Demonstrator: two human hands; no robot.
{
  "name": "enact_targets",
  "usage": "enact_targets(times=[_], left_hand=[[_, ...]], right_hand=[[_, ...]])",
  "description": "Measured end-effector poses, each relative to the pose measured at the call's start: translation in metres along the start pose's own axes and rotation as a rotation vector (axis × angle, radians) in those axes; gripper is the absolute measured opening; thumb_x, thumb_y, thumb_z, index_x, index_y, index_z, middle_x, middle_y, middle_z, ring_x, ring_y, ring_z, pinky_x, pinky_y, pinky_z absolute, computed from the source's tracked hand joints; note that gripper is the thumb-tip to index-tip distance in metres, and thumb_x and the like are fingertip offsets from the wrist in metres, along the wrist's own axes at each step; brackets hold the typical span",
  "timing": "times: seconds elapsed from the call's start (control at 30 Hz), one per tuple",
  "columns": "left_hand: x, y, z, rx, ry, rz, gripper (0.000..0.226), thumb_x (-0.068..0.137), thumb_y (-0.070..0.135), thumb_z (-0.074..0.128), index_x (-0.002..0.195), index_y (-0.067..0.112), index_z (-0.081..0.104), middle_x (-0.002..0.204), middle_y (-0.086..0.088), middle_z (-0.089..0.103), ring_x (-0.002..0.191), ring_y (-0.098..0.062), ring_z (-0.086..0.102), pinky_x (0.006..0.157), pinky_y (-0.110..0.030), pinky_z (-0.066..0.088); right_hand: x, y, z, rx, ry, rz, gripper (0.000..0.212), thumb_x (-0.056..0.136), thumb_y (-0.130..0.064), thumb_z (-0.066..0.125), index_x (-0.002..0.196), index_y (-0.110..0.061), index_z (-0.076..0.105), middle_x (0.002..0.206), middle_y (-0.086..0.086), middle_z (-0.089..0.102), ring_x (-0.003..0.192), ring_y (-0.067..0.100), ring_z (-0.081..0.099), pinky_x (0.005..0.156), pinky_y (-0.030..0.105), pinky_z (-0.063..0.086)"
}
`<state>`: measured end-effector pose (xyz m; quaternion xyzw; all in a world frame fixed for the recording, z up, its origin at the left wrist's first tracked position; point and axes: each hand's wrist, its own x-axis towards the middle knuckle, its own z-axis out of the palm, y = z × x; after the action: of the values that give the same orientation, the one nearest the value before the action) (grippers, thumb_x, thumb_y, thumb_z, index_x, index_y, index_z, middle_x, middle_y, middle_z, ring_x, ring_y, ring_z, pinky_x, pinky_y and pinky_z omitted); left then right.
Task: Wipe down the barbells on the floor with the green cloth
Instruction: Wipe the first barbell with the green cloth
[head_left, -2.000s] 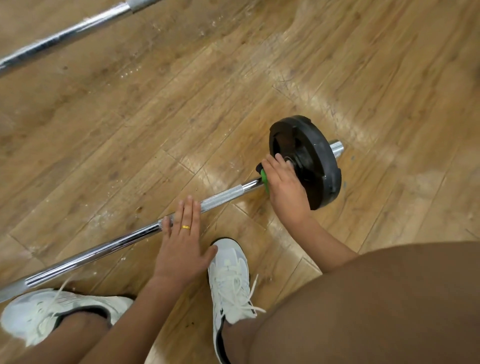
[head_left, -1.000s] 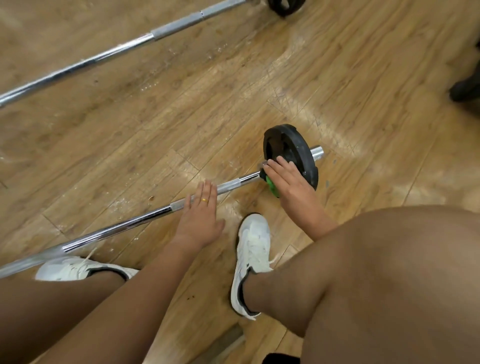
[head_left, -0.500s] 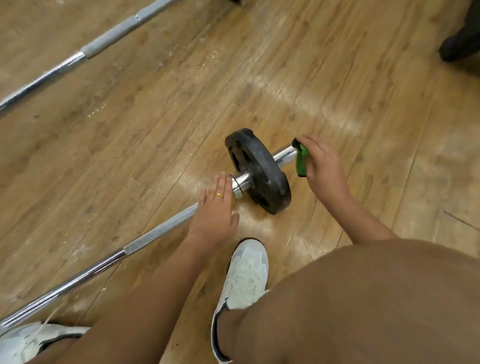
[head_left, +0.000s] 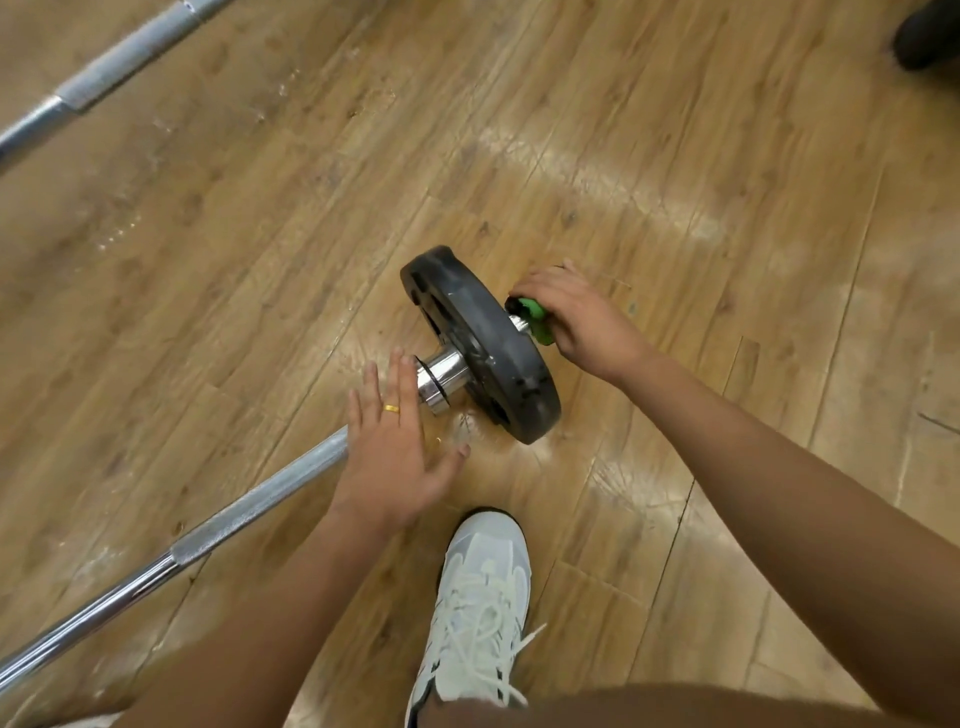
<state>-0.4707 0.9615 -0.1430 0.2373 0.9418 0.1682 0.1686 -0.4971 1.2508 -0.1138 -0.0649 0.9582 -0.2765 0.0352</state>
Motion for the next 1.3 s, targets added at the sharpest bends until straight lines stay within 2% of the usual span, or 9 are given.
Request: enact_targets(times=[0.1, 0.23, 0.37, 0.53, 0.67, 0.87, 0.97, 1.1, 1.3], left_hand=[[0.003, -0.001, -0.002, 0.004, -0.013, -0.004, 0.104, 0.091, 0.077, 0.033, 0.155, 0.022, -0.029, 0.163, 0.007, -0.032, 0.15, -0.023, -0.031, 0.122, -0.048, -0.014], [0.004, -0.001, -0.003, 0.01, -0.013, -0.006, 0.106, 0.092, 0.076, 0.035, 0.154, 0.02, -0.031, 0.163, 0.005, -0.034, 0.15, -0.023, -0.032, 0.123, -0.049, -0.013], [0.004, 0.001, -0.002, 0.043, -0.008, -0.02, 0.108, 0.091, 0.077, 0.034, 0.153, 0.017, -0.032, 0.163, 0.001, -0.033, 0.15, -0.026, -0.031, 0.123, -0.051, -0.012], [0.002, 0.004, 0.002, 0.054, 0.013, -0.025, 0.111, 0.091, 0.075, 0.038, 0.154, 0.014, -0.03, 0.164, 0.0, -0.031, 0.151, -0.027, -0.029, 0.123, -0.054, -0.011], [0.001, 0.005, 0.003, 0.027, 0.027, -0.016, 0.112, 0.092, 0.072, 0.045, 0.155, 0.015, -0.028, 0.165, 0.001, -0.03, 0.151, -0.025, -0.029, 0.122, -0.054, -0.012], [0.003, 0.006, 0.002, 0.064, 0.027, -0.031, 0.112, 0.093, 0.073, 0.043, 0.155, 0.013, -0.028, 0.166, -0.002, -0.028, 0.152, -0.027, -0.026, 0.122, -0.054, -0.013], [0.005, 0.005, 0.003, 0.078, 0.04, -0.039, 0.105, 0.096, 0.07, 0.038, 0.156, 0.012, -0.025, 0.167, -0.003, -0.025, 0.153, -0.028, -0.024, 0.122, -0.053, -0.013], [0.006, 0.005, 0.004, 0.105, 0.068, -0.057, 0.091, 0.101, 0.066, 0.022, 0.156, 0.012, -0.024, 0.168, -0.005, -0.021, 0.154, -0.029, -0.02, 0.124, -0.053, -0.008], [0.01, 0.006, 0.0, 0.155, 0.07, -0.093, 0.077, 0.104, 0.058, 0.008, 0.154, 0.013, -0.03, 0.168, -0.008, -0.019, 0.154, -0.031, -0.016, 0.122, -0.05, -0.011]], right_hand=[[0.001, -0.013, 0.014, 0.022, 0.099, 0.045, 0.042, 0.088, 0.013, 0.051, 0.124, -0.004, 0.064, 0.124, 0.01, 0.065, 0.129, 0.031, 0.051, 0.122, 0.047, 0.011], [0.001, -0.004, 0.014, 0.026, 0.047, -0.026, 0.05, 0.087, 0.014, 0.054, 0.132, -0.007, 0.061, 0.133, 0.007, 0.062, 0.135, 0.024, 0.048, 0.124, 0.04, 0.003], [0.003, 0.006, 0.007, 0.052, 0.133, 0.107, 0.048, 0.09, 0.011, 0.054, 0.134, -0.006, 0.059, 0.136, 0.011, 0.06, 0.137, 0.028, 0.046, 0.125, 0.047, 0.008], [-0.008, 0.001, 0.02, -0.052, 0.057, -0.135, 0.051, 0.09, 0.012, 0.054, 0.138, -0.004, 0.056, 0.141, 0.011, 0.057, 0.141, 0.03, 0.042, 0.123, 0.034, 0.009], [-0.008, 0.004, 0.021, -0.027, 0.199, 0.068, 0.062, 0.084, 0.022, 0.049, 0.14, -0.003, 0.055, 0.143, 0.012, 0.055, 0.144, 0.032, 0.038, 0.125, 0.045, 0.013], [-0.01, 0.003, 0.024, -0.063, 0.118, -0.07, 0.061, 0.085, 0.019, 0.052, 0.141, -0.006, 0.054, 0.146, 0.01, 0.053, 0.145, 0.029, 0.038, 0.126, 0.041, 0.011], [-0.004, 0.003, 0.02, -0.025, 0.189, 0.098, 0.061, 0.084, 0.02, 0.047, 0.14, -0.004, 0.055, 0.143, 0.011, 0.055, 0.145, 0.031, 0.037, 0.125, 0.049, 0.015], [-0.008, -0.006, 0.028, -0.066, 0.1, -0.061, 0.064, 0.083, 0.019, 0.054, 0.142, -0.005, 0.053, 0.146, 0.01, 0.053, 0.145, 0.031, 0.037, 0.125, 0.043, 0.011], [-0.004, -0.01, 0.029, 0.014, 0.207, 0.073, 0.056, 0.087, 0.02, 0.051, 0.14, -0.001, 0.054, 0.144, 0.014, 0.054, 0.146, 0.033, 0.033, 0.124, 0.051, 0.015]])
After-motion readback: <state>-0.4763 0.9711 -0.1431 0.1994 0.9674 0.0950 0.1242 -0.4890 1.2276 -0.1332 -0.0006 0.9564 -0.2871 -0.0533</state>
